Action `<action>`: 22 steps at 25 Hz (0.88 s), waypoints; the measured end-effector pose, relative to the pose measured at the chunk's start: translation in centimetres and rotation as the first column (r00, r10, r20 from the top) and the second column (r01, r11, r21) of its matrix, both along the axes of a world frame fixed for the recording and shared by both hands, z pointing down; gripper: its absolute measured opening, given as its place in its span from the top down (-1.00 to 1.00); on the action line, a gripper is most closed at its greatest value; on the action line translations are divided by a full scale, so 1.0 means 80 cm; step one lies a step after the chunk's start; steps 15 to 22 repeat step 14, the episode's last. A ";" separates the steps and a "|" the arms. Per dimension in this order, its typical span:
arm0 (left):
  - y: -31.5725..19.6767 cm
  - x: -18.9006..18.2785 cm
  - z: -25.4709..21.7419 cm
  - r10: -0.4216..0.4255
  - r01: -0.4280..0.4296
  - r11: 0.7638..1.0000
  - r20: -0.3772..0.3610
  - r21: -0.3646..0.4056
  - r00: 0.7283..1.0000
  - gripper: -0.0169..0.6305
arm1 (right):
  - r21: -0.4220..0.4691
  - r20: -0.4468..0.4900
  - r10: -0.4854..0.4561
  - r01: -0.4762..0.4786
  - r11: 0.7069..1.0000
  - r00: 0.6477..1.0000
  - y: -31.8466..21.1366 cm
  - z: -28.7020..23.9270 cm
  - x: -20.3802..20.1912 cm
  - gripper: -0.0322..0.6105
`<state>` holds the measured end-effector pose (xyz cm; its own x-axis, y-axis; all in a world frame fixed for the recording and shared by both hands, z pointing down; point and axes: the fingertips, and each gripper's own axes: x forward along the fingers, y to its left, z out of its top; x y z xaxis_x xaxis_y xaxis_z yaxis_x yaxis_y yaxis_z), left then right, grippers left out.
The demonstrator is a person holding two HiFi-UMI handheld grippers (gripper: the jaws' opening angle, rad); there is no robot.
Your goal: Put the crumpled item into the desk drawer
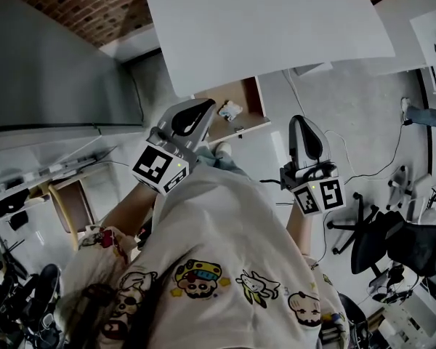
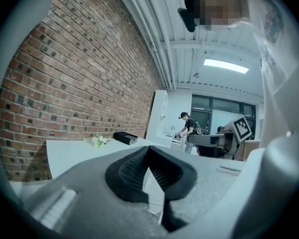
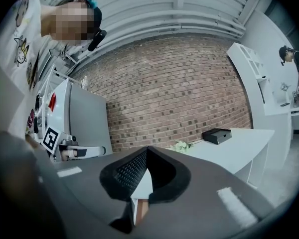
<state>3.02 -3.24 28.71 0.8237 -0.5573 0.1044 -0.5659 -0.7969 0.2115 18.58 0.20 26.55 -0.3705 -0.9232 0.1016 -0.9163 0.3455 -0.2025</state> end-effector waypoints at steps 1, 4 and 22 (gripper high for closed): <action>0.002 0.000 0.000 0.007 -0.007 1.000 0.003 0.000 1.000 0.95 | 0.000 -0.001 -0.001 0.001 1.000 1.000 0.001 0.000 -0.001 0.88; 0.005 0.001 0.000 0.021 -0.021 1.000 0.007 0.003 1.000 0.95 | -0.003 -0.004 -0.003 0.003 1.000 1.000 0.003 0.001 -0.001 0.88; 0.003 0.002 0.002 0.044 -0.044 0.999 0.018 0.004 0.999 0.95 | -0.001 -0.014 -0.001 0.001 1.000 1.000 0.002 0.000 0.004 0.88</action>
